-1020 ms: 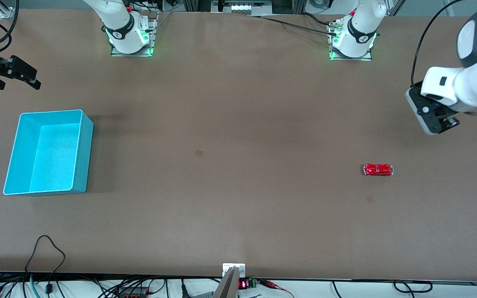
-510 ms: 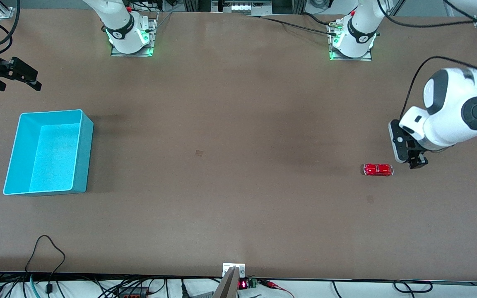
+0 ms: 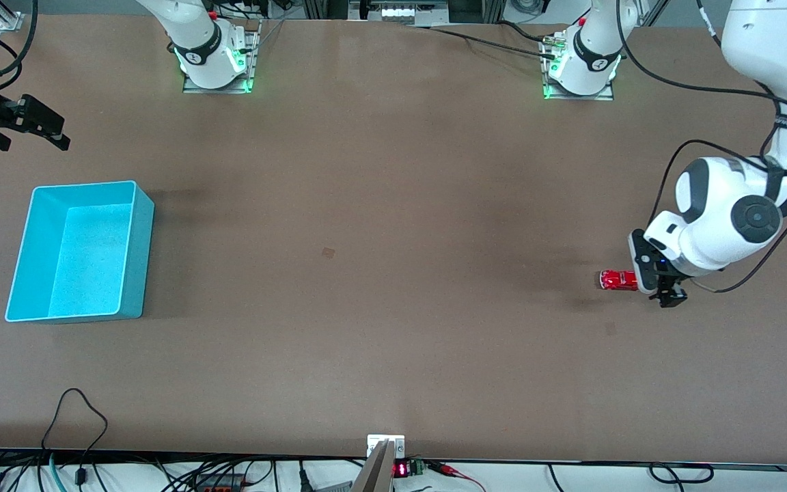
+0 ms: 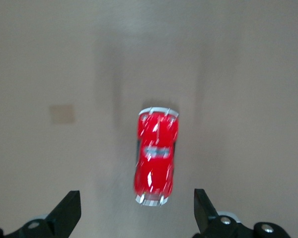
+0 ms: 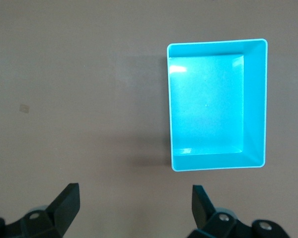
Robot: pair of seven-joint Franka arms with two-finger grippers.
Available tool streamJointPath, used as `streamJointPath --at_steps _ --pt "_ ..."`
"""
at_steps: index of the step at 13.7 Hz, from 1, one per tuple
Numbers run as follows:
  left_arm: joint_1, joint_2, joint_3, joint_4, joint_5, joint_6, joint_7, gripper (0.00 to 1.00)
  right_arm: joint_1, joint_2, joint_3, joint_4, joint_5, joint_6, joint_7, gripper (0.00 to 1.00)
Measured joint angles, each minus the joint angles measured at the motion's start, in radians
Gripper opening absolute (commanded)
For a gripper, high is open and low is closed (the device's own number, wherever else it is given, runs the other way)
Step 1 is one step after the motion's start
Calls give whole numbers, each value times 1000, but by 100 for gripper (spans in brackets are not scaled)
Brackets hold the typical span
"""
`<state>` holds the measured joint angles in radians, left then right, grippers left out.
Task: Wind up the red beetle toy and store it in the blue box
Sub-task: 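Lower the left gripper over the red car and close on it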
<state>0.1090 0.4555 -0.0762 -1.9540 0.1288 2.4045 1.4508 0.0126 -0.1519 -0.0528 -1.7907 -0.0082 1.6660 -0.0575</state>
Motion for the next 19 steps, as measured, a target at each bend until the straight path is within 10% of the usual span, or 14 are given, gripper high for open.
streamJointPath --at_steps 6,12,19 --pt "34 27 -30 -43 0 92 6 93 1 0 0 0 -1 0 0 100" --pt "50 56 -32 -43 0 97 31 50 1 0 0 0 -1 2 0 100" --pt "50 61 -38 -43 0 102 40 49 3 0 1 0 -1 4 0 100"
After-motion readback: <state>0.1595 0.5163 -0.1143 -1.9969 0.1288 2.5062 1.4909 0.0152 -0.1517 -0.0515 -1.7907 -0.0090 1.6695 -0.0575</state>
